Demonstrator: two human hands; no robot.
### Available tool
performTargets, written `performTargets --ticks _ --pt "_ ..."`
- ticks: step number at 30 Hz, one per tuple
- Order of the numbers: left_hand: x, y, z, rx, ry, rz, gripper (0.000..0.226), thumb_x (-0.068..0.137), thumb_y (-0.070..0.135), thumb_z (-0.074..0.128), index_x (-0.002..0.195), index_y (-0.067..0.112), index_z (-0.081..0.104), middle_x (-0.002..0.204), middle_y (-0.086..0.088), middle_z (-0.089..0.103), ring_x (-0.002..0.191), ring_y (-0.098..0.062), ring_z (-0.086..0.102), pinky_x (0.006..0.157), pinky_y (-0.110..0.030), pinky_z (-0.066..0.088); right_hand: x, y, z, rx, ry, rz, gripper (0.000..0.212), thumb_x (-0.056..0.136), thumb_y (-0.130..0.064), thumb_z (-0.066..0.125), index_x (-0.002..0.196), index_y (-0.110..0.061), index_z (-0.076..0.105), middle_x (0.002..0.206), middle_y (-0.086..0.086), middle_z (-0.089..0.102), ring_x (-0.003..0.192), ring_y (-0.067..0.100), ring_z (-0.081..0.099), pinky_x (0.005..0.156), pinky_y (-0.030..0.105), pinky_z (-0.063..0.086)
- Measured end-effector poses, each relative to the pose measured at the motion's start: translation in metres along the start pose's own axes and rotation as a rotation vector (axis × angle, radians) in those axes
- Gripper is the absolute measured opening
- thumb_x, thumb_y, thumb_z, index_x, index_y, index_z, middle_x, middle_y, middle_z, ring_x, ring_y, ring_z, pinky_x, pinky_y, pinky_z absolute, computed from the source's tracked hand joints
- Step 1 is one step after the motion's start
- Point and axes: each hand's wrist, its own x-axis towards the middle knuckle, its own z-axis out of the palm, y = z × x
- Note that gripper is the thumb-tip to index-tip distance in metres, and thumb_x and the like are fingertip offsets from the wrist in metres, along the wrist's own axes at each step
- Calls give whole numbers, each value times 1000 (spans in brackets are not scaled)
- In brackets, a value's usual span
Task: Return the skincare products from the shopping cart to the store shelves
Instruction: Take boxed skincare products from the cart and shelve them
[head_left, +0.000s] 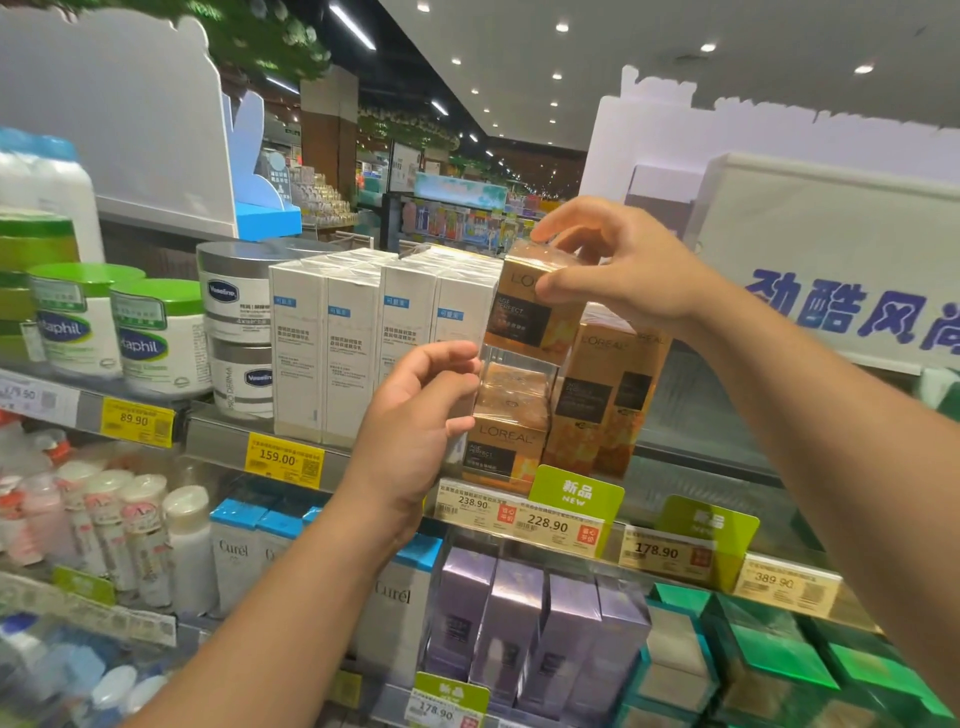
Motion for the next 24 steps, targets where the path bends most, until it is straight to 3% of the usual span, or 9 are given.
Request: performTargets --ticks 4,9,15,20,24 --pt "-1 -5 -3 38 10 -38 21 97 12 61 108 26 73 99 12 76 103 -10 71 97 -43 57 1 0 2 -72 -88 -1 45 75 -47 86 112 -40 60 114 -1 68 104 20 65 81 18 51" --pt "-2 -10 -6 65 20 -75 23 98 10 59 108 26 72 100 12 75 96 -3 71 95 -40 57 3 -1 11 -264 -169 28 49 59 -72 67 102 -50 58 112 -15 67 106 5 60 102 51 45" --pt "-4 -11 -8 89 13 -98 21 98 12 60 109 26 71 104 9 73 102 -10 70 92 -37 58 6 -4 17 -440 -245 4 39 76 -51 82 105 -41 58 109 -15 66 100 5 56 100 46 36" --pt "-4 -13 -12 102 10 -108 19 98 14 62 108 28 72 103 12 75 100 -6 71 92 -37 58 6 -6 19 -476 -244 14 38 78 -51 81 104 -37 58 105 -18 66 106 12 57 95 42 26" --pt "-3 -14 -12 106 4 -105 19 99 14 61 109 28 71 99 15 76 95 -2 72 92 -37 58 7 -9 18 -476 -260 36 35 78 -52 81 101 -37 58 103 -21 64 104 11 57 98 43 28"
